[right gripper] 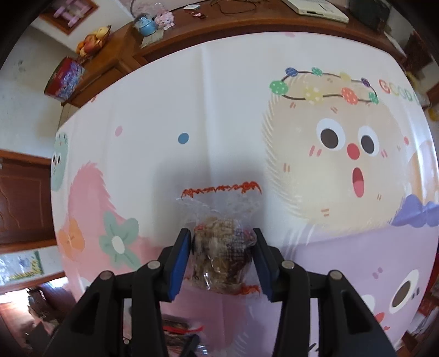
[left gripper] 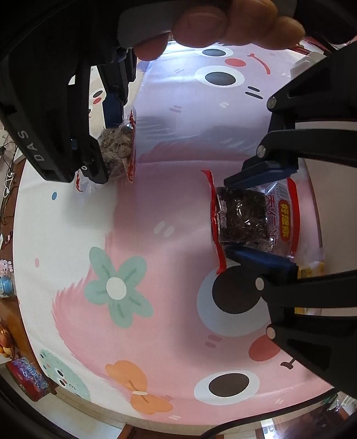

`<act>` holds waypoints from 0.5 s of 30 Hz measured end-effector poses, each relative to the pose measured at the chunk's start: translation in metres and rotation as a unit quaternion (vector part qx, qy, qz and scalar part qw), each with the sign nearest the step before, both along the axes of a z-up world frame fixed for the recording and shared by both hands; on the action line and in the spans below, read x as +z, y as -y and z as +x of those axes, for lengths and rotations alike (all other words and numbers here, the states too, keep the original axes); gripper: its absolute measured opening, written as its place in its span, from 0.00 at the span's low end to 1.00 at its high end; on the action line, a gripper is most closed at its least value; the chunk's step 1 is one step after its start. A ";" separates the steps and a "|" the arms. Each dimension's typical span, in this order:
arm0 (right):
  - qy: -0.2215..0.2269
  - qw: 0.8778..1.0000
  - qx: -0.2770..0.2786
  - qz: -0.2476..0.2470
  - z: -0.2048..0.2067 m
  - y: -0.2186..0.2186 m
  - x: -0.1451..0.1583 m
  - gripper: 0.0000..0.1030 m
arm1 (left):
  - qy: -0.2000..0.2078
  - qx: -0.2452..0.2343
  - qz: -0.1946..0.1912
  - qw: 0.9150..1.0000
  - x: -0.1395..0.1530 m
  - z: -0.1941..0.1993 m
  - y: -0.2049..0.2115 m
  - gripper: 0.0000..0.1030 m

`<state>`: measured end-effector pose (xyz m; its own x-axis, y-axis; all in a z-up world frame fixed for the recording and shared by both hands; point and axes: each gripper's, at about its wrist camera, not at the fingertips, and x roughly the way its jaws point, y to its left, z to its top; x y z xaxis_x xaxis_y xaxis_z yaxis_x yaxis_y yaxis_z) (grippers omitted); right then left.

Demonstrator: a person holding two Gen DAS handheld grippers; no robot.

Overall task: Organize snacks
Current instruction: 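Grasp the red-labelled jerky bag with the left tool while the right tool grasps the clear nut bag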

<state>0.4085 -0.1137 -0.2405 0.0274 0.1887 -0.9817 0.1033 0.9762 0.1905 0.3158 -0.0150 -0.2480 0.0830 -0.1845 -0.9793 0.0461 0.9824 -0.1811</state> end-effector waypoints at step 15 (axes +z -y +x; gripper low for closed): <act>0.059 0.998 0.002 0.020 -0.037 0.018 0.049 0.38 | 0.049 0.022 -0.013 0.998 0.051 -0.013 -0.011 0.39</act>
<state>0.3718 -0.1313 -0.1917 0.1407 0.2273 -0.9636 0.0746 0.9681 0.2393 0.3030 -0.0038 -0.1973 0.1871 -0.2041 -0.9609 0.0212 0.9788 -0.2038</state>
